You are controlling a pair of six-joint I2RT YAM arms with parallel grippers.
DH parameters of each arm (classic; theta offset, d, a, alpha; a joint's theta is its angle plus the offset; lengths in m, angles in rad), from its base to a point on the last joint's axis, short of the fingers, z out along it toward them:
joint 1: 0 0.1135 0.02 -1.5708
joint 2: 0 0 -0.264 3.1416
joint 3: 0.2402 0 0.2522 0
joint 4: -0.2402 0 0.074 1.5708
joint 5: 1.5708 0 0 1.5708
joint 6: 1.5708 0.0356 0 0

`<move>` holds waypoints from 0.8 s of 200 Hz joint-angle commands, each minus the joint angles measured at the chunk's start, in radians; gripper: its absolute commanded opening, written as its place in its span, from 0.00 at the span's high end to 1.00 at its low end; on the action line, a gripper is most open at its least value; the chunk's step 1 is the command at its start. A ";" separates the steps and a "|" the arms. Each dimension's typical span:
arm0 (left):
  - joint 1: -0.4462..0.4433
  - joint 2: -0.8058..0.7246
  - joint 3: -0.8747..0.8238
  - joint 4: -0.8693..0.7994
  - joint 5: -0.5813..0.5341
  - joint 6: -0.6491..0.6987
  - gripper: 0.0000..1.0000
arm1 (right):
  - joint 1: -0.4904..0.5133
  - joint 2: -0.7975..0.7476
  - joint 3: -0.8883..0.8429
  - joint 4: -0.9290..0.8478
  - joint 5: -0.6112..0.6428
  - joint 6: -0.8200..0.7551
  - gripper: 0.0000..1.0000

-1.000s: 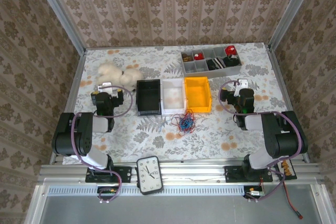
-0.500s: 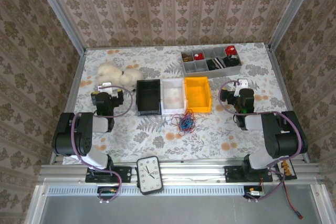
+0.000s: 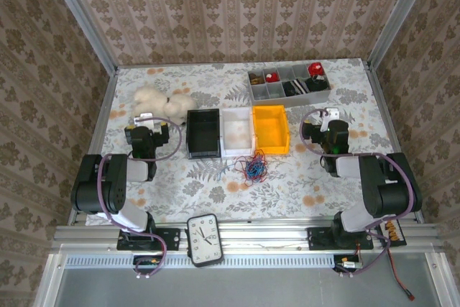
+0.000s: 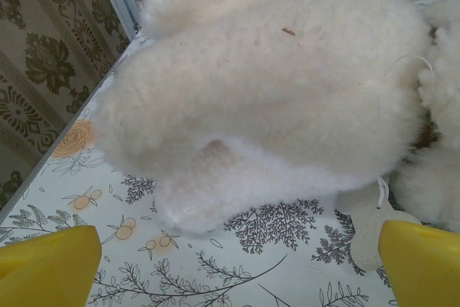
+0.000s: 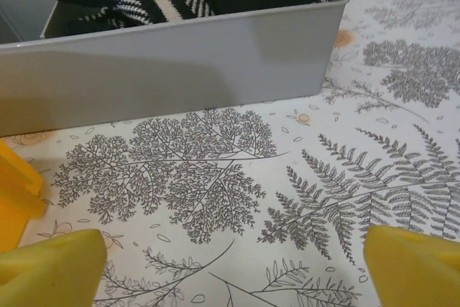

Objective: Untangle the cables

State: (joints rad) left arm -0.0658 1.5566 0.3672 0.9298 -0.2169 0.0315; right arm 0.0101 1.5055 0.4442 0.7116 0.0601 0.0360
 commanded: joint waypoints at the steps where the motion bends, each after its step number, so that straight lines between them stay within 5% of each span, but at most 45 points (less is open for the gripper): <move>1: 0.003 -0.001 0.009 0.024 -0.001 0.020 0.00 | 0.005 -0.106 0.202 -0.376 0.011 0.030 0.15; 20: 0.007 -0.002 0.010 0.021 0.009 0.018 0.00 | 0.065 -0.160 0.338 -0.609 0.164 0.133 0.10; 63: 0.002 -0.013 0.017 0.006 0.001 0.026 0.00 | 0.376 -0.280 0.431 -0.888 0.401 0.259 0.00; 106: -0.078 -0.288 0.230 -0.538 -0.242 -0.059 0.00 | 0.617 -0.336 0.386 -1.031 0.314 0.286 0.01; 128: -0.244 -0.354 0.249 -0.604 -0.481 -0.161 0.00 | 0.694 -0.350 0.339 -1.031 0.196 0.274 0.04; 160: -0.545 -0.302 0.360 -0.986 -0.541 -0.516 0.00 | 0.751 -0.340 0.307 -1.039 0.082 0.237 0.06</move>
State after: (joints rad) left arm -0.4332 1.1919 0.6754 0.3218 -0.6216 -0.1944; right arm 0.7391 1.1770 0.7727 -0.2771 0.2474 0.2893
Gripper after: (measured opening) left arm 0.997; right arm 0.941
